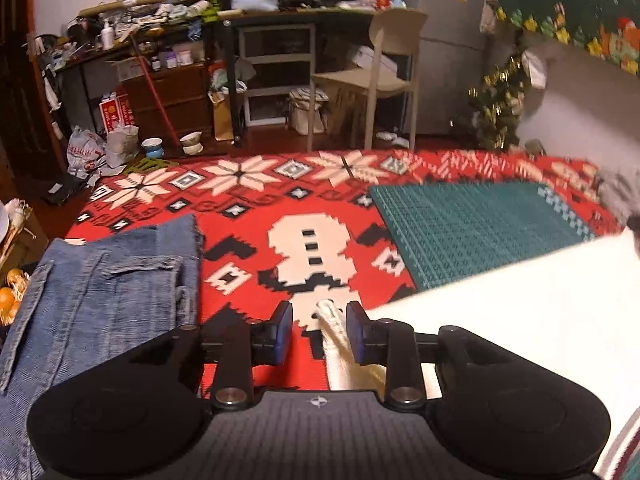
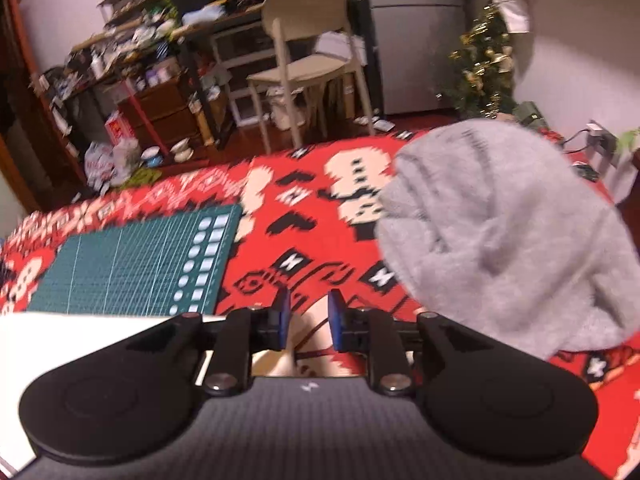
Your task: Fold clothes
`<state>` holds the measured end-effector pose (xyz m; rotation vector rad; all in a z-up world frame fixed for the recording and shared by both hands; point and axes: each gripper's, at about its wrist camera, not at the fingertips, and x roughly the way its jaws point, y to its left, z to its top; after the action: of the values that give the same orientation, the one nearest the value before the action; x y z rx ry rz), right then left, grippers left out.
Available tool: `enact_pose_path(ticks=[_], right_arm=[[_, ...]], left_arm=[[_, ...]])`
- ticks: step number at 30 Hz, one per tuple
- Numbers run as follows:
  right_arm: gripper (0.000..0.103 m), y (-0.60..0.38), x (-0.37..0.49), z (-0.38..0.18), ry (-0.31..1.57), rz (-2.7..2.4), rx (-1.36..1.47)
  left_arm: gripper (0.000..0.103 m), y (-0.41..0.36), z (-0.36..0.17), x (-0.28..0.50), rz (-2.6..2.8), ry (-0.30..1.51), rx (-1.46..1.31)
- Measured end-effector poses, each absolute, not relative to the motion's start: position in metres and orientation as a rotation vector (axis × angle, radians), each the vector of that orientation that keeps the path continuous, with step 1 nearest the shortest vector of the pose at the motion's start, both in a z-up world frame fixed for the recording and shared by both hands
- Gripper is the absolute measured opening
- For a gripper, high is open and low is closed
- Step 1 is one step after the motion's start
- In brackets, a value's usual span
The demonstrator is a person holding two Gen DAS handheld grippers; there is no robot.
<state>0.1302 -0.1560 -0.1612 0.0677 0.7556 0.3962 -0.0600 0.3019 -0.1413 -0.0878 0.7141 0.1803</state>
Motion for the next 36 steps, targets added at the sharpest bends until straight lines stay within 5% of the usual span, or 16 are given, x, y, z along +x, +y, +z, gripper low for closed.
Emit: enact_pose_path(ticks=[2, 7, 16, 36], right_arm=[[0.006, -0.159, 0.123, -0.155, 0.752, 0.424, 0.069], [0.006, -0.135, 0.101, -0.150, 0.748, 0.527, -0.021], [0.006, -0.087, 0.115, -0.171, 0.764, 0.556, -0.129], [0.002, -0.134, 0.088, -0.173, 0.826, 0.518, -0.124]], left_arm=[[0.020, 0.305, -0.134, -0.068, 0.183, 0.700, -0.117], [0.012, 0.300, -0.123, -0.079, 0.142, 0.668, -0.167], [0.008, 0.280, -0.156, -0.041, 0.058, 0.757, -0.113], [0.004, 0.283, -0.155, -0.090, 0.046, 0.772, -0.198]])
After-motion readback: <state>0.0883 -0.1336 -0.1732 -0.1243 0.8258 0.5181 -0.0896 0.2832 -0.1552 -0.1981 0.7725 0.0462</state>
